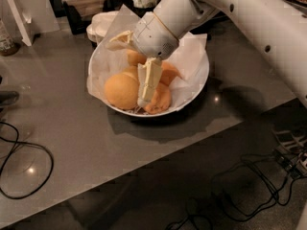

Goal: Pick orange from white bowl

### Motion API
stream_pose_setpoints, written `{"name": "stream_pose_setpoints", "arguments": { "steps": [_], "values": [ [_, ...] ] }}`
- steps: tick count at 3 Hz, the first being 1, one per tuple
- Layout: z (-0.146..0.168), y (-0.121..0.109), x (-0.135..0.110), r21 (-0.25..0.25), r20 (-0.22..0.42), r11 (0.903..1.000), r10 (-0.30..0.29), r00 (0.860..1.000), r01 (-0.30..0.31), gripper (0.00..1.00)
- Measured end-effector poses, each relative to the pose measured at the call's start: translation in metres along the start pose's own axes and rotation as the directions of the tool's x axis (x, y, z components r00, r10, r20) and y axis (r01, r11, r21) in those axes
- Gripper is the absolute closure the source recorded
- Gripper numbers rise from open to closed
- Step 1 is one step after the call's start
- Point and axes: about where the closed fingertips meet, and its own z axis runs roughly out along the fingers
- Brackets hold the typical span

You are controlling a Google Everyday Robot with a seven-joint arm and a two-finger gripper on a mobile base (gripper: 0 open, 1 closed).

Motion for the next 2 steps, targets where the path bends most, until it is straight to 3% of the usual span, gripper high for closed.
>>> {"name": "stream_pose_setpoints", "arguments": {
  "steps": [1,2],
  "values": [
    [0.0,0.0,0.0,0.0,0.0,1.0,0.0,1.0,0.0,0.3],
    [0.0,0.0,0.0,0.0,0.0,1.0,0.0,1.0,0.0,0.2]
  ]
}}
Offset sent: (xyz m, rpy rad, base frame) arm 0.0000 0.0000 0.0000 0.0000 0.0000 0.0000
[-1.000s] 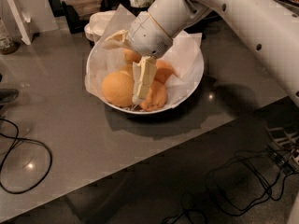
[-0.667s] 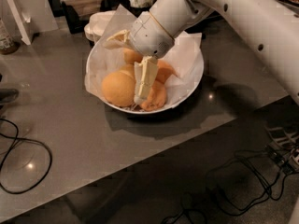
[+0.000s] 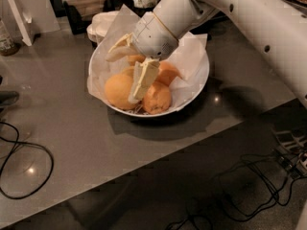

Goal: Pick orange from white bowl

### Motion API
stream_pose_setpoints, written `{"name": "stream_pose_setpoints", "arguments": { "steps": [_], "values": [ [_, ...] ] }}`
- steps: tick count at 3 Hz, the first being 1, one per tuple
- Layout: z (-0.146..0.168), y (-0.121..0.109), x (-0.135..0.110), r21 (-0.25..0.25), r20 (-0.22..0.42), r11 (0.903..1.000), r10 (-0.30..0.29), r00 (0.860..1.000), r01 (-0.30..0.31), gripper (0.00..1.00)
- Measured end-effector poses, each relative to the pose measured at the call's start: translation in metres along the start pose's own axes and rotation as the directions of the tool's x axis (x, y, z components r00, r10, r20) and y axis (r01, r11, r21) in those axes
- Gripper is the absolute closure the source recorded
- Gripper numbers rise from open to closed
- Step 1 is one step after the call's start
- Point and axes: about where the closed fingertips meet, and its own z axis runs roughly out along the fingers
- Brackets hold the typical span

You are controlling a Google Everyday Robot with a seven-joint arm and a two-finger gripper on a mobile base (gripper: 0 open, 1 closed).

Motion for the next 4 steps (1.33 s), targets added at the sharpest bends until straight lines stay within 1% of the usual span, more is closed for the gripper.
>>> {"name": "stream_pose_setpoints", "arguments": {
  "steps": [1,2,3,4],
  "values": [
    [0.009,0.002,0.003,-0.018,0.03,0.9997,0.017,0.999,-0.017,0.06],
    [0.02,0.0,0.01,-0.033,0.067,0.9989,0.034,0.997,-0.032,0.16],
    [0.028,-0.003,0.016,-0.04,0.095,0.9984,0.045,0.995,-0.041,0.24],
    [0.034,-0.003,0.021,-0.041,0.115,0.9978,0.057,0.992,-0.052,0.3]
  ]
}}
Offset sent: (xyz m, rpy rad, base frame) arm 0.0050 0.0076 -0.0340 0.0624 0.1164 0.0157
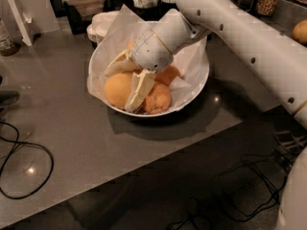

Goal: Pick orange from white bowl

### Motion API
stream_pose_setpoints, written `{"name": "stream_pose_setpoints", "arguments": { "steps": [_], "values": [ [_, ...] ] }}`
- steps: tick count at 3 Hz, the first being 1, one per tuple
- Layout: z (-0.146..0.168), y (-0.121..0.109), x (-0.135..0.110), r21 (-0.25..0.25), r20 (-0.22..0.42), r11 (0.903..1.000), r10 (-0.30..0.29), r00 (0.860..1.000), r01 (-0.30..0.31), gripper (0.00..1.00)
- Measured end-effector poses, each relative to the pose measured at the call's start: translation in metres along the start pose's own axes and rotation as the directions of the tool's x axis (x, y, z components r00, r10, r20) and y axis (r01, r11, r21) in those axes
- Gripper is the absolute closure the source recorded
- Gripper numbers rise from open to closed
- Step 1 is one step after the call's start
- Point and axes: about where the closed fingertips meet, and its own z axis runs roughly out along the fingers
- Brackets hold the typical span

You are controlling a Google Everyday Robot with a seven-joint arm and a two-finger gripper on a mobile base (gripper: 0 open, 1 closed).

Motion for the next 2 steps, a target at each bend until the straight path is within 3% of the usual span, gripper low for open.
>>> {"name": "stream_pose_setpoints", "arguments": {
  "steps": [1,2],
  "values": [
    [0.001,0.0039,0.009,0.011,0.009,0.9996,0.024,1.0,-0.025,0.26],
    [-0.0007,0.0051,0.0102,0.014,0.011,0.9994,0.032,0.999,-0.032,0.45]
  ]
}}
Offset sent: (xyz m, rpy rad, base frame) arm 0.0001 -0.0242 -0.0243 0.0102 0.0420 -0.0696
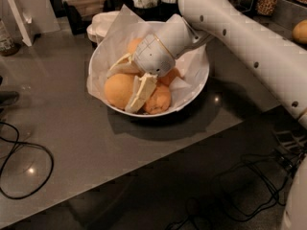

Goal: Pick orange from white bowl

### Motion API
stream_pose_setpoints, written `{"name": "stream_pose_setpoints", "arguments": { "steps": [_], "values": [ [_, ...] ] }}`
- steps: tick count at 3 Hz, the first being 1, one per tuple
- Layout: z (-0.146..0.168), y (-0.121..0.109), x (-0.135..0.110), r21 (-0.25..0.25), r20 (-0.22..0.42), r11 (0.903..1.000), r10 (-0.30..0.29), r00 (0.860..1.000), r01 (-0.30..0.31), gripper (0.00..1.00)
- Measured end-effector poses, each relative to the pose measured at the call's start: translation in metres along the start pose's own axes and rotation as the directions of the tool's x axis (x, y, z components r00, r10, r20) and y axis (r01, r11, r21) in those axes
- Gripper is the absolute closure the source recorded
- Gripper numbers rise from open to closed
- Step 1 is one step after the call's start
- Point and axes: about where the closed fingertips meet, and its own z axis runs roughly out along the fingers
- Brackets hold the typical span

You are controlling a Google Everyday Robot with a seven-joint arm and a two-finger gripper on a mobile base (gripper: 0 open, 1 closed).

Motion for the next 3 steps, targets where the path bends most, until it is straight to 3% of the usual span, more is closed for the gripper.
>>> {"name": "stream_pose_setpoints", "arguments": {
  "steps": [2,3],
  "values": [
    [-0.0038,0.0039,0.0026,0.025,-0.008,0.9997,-0.005,1.0,0.005,0.92],
    [-0.0034,0.0044,0.0011,0.027,-0.008,0.9996,-0.007,1.0,0.007,1.0]
  ]
}}
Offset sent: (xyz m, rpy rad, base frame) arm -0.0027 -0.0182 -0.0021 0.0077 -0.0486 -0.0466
